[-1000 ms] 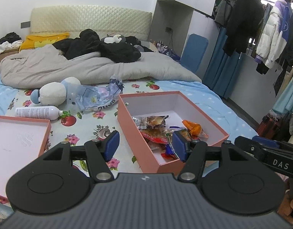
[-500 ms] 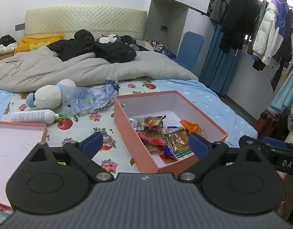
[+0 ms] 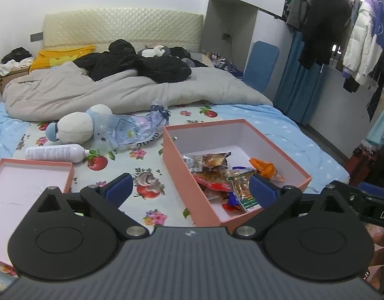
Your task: Organize snacks
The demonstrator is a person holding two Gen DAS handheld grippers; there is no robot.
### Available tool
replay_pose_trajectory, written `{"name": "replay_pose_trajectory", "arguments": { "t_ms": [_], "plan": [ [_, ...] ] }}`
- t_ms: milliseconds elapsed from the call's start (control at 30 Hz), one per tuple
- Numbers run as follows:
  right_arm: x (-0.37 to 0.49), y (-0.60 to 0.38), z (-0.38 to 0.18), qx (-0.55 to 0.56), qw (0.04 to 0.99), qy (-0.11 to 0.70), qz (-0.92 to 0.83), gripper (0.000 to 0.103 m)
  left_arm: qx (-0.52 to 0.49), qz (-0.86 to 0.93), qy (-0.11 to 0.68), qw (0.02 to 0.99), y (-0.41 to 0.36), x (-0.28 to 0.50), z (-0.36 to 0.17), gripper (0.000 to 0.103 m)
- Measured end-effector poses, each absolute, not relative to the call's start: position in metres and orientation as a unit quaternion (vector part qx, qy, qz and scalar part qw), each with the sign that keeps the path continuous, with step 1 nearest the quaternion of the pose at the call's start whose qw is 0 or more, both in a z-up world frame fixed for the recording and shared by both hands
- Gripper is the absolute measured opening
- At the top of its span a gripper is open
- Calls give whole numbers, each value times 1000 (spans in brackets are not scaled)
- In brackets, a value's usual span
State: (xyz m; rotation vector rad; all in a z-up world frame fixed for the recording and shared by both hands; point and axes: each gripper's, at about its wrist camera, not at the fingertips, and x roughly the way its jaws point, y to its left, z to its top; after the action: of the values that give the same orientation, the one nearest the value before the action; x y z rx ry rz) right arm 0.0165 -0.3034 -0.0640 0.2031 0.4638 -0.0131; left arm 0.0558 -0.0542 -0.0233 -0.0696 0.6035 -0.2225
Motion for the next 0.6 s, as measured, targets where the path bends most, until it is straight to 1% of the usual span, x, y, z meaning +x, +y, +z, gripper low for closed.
{"name": "replay_pose_trajectory", "arguments": {
  "t_ms": [300,600],
  "plan": [
    [20,-301,-70,106,966,237,-4,103,-57,-100,309,944,-47,55,-27,101],
    [19,-298,-71,104,966,238,-3,103,-47,-99,315,943,-50,52,-28,101]
  ]
}}
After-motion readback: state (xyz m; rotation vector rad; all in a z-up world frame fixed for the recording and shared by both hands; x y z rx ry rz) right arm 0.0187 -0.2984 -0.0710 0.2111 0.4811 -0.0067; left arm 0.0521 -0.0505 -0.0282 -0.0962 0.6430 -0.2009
